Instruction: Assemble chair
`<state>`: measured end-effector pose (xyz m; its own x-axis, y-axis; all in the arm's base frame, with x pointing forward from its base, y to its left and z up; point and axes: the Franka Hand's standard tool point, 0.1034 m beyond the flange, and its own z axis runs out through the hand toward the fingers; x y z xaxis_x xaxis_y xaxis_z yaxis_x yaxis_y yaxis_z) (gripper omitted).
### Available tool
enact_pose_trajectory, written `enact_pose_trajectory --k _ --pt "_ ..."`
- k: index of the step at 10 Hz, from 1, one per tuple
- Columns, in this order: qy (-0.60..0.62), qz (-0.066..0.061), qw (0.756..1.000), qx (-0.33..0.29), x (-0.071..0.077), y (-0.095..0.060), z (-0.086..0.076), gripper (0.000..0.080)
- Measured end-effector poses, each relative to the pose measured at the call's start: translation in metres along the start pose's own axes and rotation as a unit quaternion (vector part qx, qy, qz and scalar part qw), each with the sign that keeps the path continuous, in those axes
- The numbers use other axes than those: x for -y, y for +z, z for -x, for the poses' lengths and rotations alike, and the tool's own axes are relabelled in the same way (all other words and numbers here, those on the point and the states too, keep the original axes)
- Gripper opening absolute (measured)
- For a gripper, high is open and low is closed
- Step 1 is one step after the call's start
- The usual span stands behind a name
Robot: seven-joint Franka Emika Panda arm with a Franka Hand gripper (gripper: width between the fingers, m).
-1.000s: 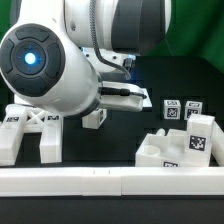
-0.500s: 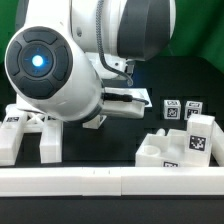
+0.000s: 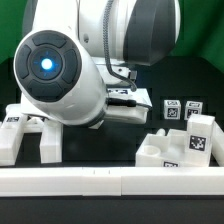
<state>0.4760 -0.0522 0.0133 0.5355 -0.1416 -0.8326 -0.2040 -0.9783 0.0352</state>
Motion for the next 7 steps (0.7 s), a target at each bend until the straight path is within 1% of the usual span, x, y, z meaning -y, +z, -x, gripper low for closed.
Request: enact_pose_trajectory --k 1,2,5,7 --pt "0.0 0.0 1.0 0.0 0.0004 0.0 0.0001 0.038" --pt "0.0 0.0 1.0 0.0 0.0008 -0.0005 0.0001 0.0287" --pt "-0.001 0.001 1.0 0.0 0.0024 -0.0003 0.0002 0.0288" --pt "-0.002 0.001 1.0 -0.001 0.0045 -0.0033 0.0015 0.0288"
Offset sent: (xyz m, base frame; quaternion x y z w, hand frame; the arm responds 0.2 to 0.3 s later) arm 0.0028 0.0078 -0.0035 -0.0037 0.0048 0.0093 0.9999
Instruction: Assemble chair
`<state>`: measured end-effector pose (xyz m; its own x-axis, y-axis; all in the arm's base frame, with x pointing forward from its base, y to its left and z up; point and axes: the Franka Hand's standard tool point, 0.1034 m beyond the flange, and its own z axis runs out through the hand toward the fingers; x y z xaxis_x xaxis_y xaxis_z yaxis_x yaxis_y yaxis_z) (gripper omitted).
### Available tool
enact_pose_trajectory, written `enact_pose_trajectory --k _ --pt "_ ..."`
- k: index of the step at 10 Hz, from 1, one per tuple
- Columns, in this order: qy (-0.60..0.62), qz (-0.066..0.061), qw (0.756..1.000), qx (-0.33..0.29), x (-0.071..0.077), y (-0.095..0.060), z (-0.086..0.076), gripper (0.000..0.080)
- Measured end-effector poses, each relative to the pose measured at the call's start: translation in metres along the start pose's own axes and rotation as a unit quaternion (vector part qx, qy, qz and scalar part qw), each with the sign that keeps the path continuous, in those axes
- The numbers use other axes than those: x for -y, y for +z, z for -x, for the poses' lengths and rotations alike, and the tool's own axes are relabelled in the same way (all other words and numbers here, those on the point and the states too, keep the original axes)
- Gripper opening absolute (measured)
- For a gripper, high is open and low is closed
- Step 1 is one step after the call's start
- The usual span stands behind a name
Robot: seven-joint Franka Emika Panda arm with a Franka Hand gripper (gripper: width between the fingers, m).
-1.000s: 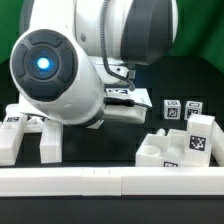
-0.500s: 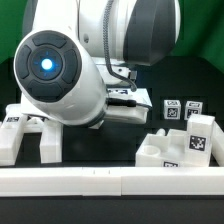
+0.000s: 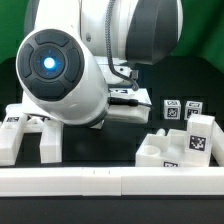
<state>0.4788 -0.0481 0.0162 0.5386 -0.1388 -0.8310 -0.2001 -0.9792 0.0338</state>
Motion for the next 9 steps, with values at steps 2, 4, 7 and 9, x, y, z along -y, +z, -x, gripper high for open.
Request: enact_pose_trajectory --k 2,4,7,9 --pt "0.03 0.0 1.0 0.01 0.022 -0.02 0.018 0.0289" --pt "0.031 -0.002 0.999 0.009 0.03 -0.047 0.042 0.0289" --pt "0.02 -0.007 1.0 -0.017 0.023 -0.052 0.036 0.029" --pt "0.017 -0.011 0.995 -0.097 0.027 -0.066 0.023 0.029"
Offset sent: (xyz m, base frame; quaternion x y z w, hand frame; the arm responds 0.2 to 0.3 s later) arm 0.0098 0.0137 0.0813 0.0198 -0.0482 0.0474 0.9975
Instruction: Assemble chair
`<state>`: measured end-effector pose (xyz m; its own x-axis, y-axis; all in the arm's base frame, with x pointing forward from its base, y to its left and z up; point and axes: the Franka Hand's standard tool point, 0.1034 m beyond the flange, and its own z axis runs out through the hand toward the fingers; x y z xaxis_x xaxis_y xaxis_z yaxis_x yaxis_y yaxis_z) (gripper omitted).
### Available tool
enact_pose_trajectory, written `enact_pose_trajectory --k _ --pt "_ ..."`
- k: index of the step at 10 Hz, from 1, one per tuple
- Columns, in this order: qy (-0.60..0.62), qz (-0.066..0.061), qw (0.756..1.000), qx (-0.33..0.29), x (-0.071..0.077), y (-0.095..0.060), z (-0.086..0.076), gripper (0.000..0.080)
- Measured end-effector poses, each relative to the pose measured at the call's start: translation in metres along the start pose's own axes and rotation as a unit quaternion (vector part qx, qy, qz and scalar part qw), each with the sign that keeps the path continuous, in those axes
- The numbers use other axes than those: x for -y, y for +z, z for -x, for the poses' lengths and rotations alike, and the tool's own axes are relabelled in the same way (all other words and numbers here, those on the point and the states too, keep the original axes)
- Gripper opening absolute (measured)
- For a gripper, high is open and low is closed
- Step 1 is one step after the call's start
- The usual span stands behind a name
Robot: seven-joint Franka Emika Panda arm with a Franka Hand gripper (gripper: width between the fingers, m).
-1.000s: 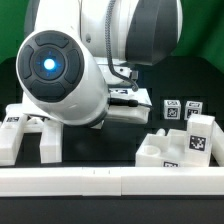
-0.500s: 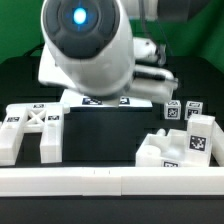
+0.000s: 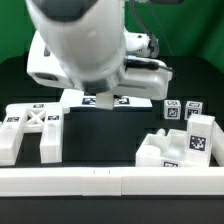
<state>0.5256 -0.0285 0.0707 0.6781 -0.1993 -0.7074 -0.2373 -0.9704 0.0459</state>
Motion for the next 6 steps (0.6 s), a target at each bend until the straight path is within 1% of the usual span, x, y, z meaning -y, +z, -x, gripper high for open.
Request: enact_pose_trajectory --k 1,2,3,4,5,6 --pt "-0.012 -0.005 1.0 -0.027 0.0 -0.006 0.005 0.029" --pt "-0.028 -0.006 0.998 -0.052 0.002 -0.018 0.005 0.029" --pt "-0.048 -0.007 0.995 -0.091 0.005 -0.033 0.0 0.029" --pt "-0.053 -0.009 0.992 -0.118 0.007 -0.043 0.001 0.029" --pt "-0.053 -0.011 0.986 -0.155 0.008 -0.046 -0.004 0.029" --pt "-0.052 -0.014 0.977 -0.207 0.009 -0.047 -0.008 0.029"
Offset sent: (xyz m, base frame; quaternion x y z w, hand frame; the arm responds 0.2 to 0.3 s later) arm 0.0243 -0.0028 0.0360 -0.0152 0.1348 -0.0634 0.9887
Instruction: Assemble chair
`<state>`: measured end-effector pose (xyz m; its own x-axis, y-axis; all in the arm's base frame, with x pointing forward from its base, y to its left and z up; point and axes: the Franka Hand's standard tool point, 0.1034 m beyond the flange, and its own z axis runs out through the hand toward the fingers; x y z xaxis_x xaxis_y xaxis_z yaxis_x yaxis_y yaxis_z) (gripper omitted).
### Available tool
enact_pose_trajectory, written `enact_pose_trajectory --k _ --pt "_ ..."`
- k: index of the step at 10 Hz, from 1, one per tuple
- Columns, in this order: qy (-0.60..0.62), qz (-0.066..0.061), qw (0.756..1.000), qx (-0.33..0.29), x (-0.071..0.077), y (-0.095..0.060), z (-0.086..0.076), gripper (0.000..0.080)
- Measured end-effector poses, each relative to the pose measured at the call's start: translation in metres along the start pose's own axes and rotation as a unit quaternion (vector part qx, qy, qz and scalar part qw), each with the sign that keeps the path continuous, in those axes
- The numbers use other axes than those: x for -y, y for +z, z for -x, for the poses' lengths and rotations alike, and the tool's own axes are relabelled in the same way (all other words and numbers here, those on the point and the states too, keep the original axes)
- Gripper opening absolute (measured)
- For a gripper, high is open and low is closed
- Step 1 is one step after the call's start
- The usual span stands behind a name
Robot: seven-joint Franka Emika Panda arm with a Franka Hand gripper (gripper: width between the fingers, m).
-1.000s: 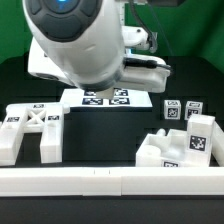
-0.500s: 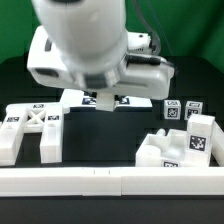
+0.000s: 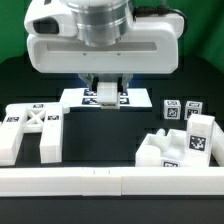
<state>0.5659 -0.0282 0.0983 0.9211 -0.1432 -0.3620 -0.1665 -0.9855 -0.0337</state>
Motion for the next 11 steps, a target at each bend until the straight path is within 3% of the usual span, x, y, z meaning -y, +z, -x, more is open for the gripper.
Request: enact_pose_trajectory --k 2,3,5,7,9,11 --pt "-0.002 0.001 0.998 -0.068 0.0 -0.001 -0.004 0.029" --pt "-0.02 0.007 0.991 -0.133 0.0 -0.004 -0.014 0.029" --pt "-0.029 0.009 0.982 -0.188 -0.002 -0.018 -0.02 0.029" --pt "-0.029 0.017 0.966 -0.256 -0.005 -0.017 -0.025 0.029" --pt "-0.029 0.018 0.966 -0.256 -0.004 -0.011 -0.023 0.029" --pt "-0.023 0.014 0.965 -0.259 0.018 -0.012 -0.025 0.029"
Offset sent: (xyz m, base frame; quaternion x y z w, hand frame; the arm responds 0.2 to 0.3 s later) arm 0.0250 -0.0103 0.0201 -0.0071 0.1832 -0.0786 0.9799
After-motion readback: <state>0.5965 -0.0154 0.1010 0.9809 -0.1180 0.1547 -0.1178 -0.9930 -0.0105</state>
